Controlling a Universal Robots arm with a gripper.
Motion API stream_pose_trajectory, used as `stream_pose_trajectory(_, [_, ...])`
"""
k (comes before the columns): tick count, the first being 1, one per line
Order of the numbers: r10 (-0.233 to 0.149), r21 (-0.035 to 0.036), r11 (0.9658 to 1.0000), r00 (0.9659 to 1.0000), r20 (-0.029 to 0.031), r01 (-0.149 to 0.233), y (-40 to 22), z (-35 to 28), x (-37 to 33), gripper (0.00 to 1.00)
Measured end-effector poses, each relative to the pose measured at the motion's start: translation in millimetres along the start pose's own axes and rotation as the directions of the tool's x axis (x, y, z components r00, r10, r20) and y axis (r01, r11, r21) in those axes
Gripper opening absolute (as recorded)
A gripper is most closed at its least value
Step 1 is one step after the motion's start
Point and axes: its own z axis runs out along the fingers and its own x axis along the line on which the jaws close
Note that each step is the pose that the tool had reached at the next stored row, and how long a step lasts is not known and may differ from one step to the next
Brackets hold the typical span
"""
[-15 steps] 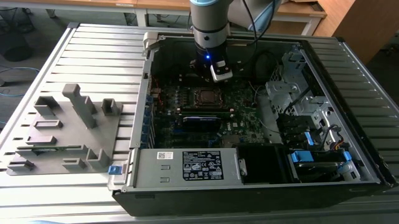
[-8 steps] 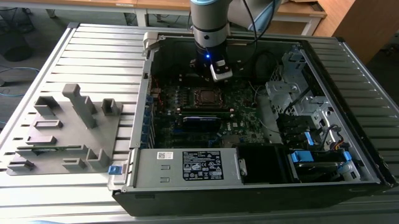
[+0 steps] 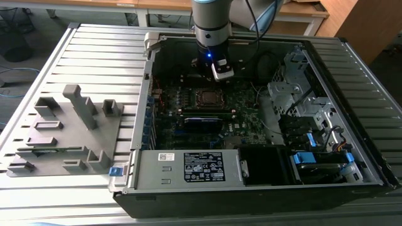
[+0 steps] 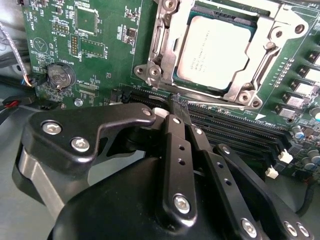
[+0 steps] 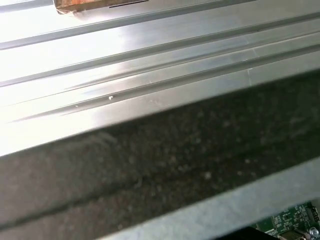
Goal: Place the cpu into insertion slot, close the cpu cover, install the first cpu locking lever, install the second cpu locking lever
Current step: 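Install the first cpu locking lever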
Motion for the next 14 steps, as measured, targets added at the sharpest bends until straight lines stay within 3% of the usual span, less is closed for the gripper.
stream_pose_trajectory(14, [0.01,-0.0016,0.9999,0.9999,0.0012,-0.01,0.6,-1.0,0.4,0.11])
